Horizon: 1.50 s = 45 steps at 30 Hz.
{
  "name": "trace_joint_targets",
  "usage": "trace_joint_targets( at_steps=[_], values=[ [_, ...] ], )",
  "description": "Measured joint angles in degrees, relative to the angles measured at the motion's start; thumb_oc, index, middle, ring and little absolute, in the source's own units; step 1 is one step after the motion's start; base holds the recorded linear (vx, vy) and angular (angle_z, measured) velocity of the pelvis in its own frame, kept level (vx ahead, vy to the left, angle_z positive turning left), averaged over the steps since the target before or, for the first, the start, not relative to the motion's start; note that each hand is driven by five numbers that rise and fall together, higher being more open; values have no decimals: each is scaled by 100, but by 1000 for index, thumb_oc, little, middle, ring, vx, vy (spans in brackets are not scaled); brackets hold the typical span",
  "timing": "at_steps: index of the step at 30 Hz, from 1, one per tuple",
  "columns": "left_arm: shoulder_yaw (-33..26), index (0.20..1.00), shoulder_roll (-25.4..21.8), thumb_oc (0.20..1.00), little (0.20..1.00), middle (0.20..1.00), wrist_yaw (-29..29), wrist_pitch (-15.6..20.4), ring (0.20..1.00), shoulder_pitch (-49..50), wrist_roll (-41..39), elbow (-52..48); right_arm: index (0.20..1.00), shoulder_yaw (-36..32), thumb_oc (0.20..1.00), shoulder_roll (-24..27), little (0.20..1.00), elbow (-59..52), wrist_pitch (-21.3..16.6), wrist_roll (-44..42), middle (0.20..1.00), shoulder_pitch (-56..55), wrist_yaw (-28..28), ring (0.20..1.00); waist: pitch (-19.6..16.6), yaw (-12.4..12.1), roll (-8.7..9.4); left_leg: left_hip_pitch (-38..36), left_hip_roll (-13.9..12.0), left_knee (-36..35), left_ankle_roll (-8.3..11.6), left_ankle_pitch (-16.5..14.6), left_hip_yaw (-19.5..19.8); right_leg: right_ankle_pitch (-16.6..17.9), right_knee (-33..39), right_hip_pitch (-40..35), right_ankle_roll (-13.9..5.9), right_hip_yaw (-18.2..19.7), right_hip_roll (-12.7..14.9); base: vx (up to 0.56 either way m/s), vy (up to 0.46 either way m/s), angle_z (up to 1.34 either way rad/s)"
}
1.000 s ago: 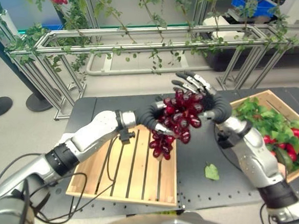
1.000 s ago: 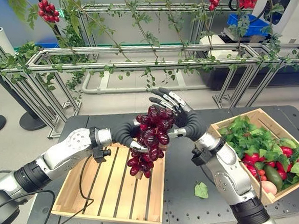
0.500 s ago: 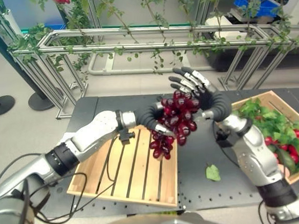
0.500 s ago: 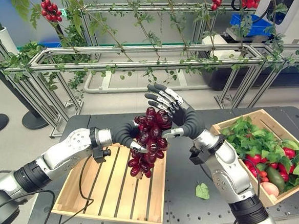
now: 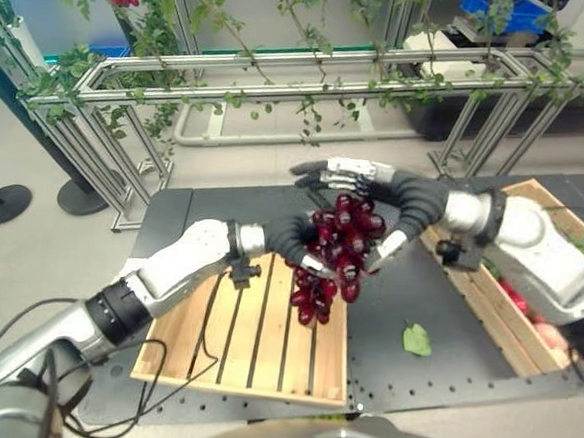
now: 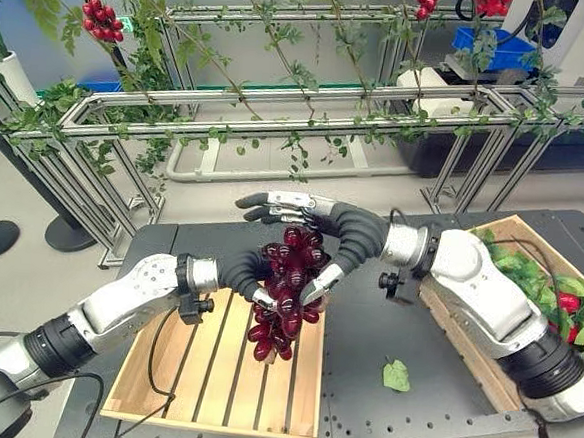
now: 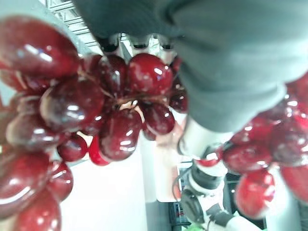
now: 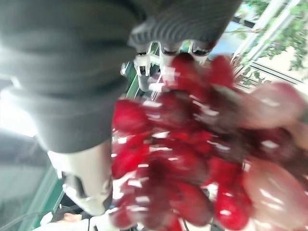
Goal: Pick up the fruits from the basket on one side to the basket on the other side
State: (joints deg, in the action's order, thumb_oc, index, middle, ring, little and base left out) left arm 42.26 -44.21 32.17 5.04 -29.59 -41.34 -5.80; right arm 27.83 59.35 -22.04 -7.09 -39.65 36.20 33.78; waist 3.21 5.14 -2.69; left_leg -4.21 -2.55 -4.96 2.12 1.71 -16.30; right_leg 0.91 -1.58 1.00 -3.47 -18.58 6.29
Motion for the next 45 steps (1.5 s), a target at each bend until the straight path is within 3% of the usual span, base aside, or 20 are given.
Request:
trace_joint_targets(
  at_steps=[3, 7, 22, 30, 35, 43, 45],
  values=[
    [1, 200, -88, 200, 200, 200, 52, -39, 200, -108, -3, -19, 1000, -4, 1000, 267, 1000, -237, -116, 385, 1000, 466, 37, 1000, -7, 5, 65, -11, -4, 0, 0, 0, 35, -2, 17, -29, -2, -7, -9, 0, 2, 3],
    [2, 200, -101, 200, 200, 200, 69, -79, 200, -133, -3, -79, 1000, -8, 1000, 200, 1000, -591, -335, 526, 1000, 668, 32, 1000, -17, 5, 87, -15, 5, 0, 0, 0, 67, -1, 47, -62, -2, -27, -3, 1, 3, 3],
    [2, 200, -170, 200, 200, 200, 160, -79, 200, -137, -3, -134, 1000, 213, 1000, 236, 1000, -928, -500, 548, 1000, 1327, 196, 1000, -41, -11, 136, -14, 6, 0, 0, -1, 88, -1, 51, -81, -2, -61, -1, 0, 1, 0],
    [-221, 200, -219, 200, 200, 200, 155, -73, 200, 17, 4, -140, 1000, -108, 1000, 593, 1000, -916, -966, 1451, 1000, 1551, -47, 1000, -64, -5, 172, -13, 12, -1, 0, -1, 91, -2, 51, -80, -3, -64, 7, 0, 0, 0],
    [-619, 200, -475, 200, 200, 200, 60, -62, 200, 269, 39, -141, 1000, -610, 1000, 668, 1000, -579, -1068, 2030, 1000, 833, -355, 1000, -76, 2, 183, -17, 9, -1, 0, -1, 91, -2, 50, -80, -3, -63, 6, 0, 0, 0],
    [-943, 200, -1544, 200, 200, 200, 12, 230, 200, 65, 989, -241, 1000, -1252, 1000, 766, 1000, -304, -1084, 2590, 1000, 121, -434, 1000, -89, 21, 182, -20, 9, -1, 0, -1, 91, -2, 46, -82, -4, -64, 12, 0, 0, 0],
    [-983, 200, -1611, 200, 200, 200, 22, 320, 200, 13, 1023, -241, 1000, -1296, 1000, 864, 1000, -242, -1133, 2626, 1000, 8, -435, 1000, -88, 10, 186, -18, 8, -1, 0, -1, 92, -2, 46, -81, -4, -66, 10, 0, 0, 0]
  ],
)
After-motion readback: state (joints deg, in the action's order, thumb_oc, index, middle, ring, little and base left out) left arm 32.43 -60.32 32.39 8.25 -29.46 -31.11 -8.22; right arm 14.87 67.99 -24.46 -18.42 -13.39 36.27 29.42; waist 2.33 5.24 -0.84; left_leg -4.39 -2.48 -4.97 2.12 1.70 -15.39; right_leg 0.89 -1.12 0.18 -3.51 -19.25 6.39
